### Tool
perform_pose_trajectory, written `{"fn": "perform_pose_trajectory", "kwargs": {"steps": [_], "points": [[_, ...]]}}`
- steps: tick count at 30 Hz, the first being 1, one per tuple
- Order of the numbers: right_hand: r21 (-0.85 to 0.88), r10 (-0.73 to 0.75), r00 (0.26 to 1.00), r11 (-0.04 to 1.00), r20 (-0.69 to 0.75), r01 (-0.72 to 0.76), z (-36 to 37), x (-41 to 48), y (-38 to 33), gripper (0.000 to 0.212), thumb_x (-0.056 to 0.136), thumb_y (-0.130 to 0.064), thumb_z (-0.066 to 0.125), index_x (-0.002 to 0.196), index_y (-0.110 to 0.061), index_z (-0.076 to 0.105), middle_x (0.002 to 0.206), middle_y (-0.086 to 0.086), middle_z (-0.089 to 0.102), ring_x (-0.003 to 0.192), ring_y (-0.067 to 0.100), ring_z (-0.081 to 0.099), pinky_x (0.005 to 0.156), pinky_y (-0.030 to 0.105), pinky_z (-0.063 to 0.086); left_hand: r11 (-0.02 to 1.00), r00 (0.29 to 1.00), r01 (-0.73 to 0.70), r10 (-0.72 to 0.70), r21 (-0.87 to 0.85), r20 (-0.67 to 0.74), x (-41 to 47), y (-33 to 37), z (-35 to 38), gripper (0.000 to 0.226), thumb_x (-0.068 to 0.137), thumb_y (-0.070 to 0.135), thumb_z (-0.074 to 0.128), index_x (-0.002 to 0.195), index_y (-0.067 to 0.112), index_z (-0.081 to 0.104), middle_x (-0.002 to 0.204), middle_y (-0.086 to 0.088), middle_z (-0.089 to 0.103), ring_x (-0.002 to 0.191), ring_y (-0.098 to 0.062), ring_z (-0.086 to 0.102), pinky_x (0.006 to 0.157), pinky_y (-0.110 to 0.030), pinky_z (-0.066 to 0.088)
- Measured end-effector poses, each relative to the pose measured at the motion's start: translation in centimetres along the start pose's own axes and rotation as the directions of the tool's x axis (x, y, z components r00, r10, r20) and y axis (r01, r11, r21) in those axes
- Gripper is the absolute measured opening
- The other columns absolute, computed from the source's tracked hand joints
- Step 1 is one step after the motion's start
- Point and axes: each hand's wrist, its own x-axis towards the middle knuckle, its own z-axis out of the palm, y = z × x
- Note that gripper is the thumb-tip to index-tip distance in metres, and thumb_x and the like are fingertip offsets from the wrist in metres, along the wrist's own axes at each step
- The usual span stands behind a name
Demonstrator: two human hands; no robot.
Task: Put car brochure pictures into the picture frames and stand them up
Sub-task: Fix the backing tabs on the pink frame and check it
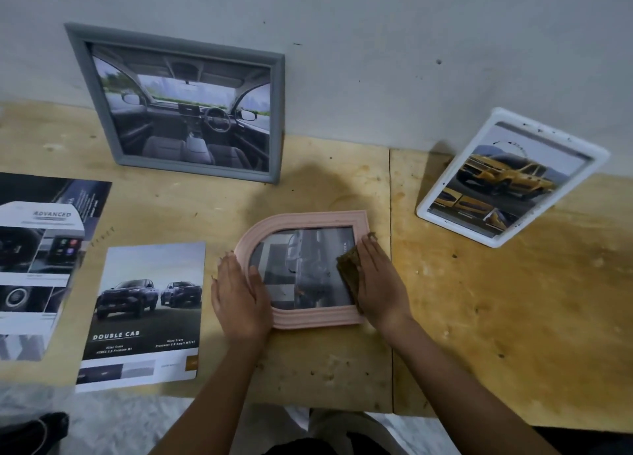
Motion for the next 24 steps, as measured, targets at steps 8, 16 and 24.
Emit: {"fn": "perform_pose_trajectory", "kwargs": {"steps": [8, 16, 24], "points": [[0.109, -0.025, 0.991, 0.993, -0.132, 0.039, -1.3, 5.6, 0.4, 0.050, 0.088, -0.019, 0.034, 0.122, 0.011, 0.054, 0.126, 0.025, 0.057, 0.120, 0.037, 0.054, 0.102, 0.043, 0.034, 0.998, 0.999, -0.005, 0.002, -0.055, -0.052, -0.5, 0.6, 0.0, 0.063, 0.096, 0.046, 0.019, 0.142, 0.006, 0.036, 0.146, -0.011, 0.041, 0.139, -0.023, 0.030, 0.116, -0.041, 0.018], [0.293, -0.013, 0.976, 0.953, -0.218, 0.078, -1.0, 6.9, -1.9, 0.043, 0.090, -0.018, 0.043, 0.124, 0.004, 0.056, 0.128, 0.020, 0.057, 0.120, 0.032, 0.054, 0.096, 0.043, 0.045, 0.997, 0.997, 0.007, -0.012, -0.074, -0.079, -0.2, 0.6, 0.3, 0.062, 0.096, 0.045, 0.022, 0.141, 0.006, 0.038, 0.145, -0.011, 0.042, 0.138, -0.021, 0.032, 0.114, -0.036, 0.019], [0.348, -0.278, 0.958, 0.894, -0.062, 0.282, 0.2, 8.6, -8.3, 0.041, 0.090, -0.019, 0.047, 0.123, 0.003, 0.057, 0.130, 0.017, 0.057, 0.124, 0.030, 0.051, 0.093, 0.043, 0.050, 0.993, 0.994, 0.011, -0.023, -0.114, -0.110, -0.1, 0.6, 0.4, 0.048, 0.097, 0.026, 0.033, 0.139, 0.004, 0.042, 0.142, -0.011, 0.046, 0.136, -0.023, 0.037, 0.113, -0.037, 0.022]]}}
